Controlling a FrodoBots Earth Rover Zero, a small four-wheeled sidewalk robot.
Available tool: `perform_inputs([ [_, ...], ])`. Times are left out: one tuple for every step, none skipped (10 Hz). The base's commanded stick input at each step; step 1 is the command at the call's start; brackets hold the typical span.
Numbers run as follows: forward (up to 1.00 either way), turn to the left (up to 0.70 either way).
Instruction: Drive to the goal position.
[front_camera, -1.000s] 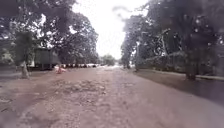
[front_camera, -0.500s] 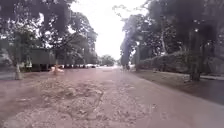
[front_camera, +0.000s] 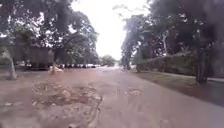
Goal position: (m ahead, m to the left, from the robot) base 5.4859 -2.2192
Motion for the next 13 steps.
perform_inputs([
  [0.7,0.0],
  [0.7,0.0],
  [0.7,0.0],
  [0.7,0.0],
  [0.7,0.0],
  [0.7,0.03],
  [0.7,0.35],
  [0.7,0.35],
  [0.7,0.34],
  [0.7,0.26],
  [0.7,0.18],
  [0.7,0.1],
  [0.7,0.02],
])
